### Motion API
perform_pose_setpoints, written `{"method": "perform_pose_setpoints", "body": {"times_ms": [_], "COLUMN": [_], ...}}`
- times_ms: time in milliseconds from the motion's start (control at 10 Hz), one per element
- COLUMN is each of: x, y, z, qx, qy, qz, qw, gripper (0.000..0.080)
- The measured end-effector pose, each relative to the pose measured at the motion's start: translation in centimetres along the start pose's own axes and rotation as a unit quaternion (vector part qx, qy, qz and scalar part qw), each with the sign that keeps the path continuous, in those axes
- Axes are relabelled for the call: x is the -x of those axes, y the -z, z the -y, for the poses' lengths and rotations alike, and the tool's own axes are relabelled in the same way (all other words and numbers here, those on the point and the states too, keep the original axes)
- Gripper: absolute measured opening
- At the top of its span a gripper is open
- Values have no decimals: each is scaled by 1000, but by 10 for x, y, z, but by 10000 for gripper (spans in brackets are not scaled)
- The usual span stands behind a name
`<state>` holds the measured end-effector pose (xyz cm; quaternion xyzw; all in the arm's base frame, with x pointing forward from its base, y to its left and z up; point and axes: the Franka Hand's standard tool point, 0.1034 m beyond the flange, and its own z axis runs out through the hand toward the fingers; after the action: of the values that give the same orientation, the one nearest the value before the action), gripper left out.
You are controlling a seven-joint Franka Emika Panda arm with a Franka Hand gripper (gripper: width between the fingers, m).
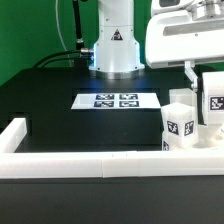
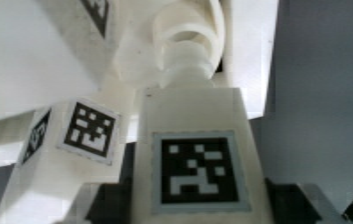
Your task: Assemble stool
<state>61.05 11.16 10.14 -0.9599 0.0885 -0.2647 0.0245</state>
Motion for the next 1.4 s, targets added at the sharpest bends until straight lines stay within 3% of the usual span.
{"method": "perform_pose_setpoints", "body": {"times_ms": [500, 900, 1300, 1400], "x": [10, 14, 14, 14], "y": [-12, -11, -11, -11], "z": [6, 7, 6, 6], "qx": [3, 14, 14, 14], "qy": [0, -17, -19, -19], "qz": [7, -4, -4, -4], "qw": [1000, 1000, 1000, 1000], "gripper": [337, 337, 337, 425]}}
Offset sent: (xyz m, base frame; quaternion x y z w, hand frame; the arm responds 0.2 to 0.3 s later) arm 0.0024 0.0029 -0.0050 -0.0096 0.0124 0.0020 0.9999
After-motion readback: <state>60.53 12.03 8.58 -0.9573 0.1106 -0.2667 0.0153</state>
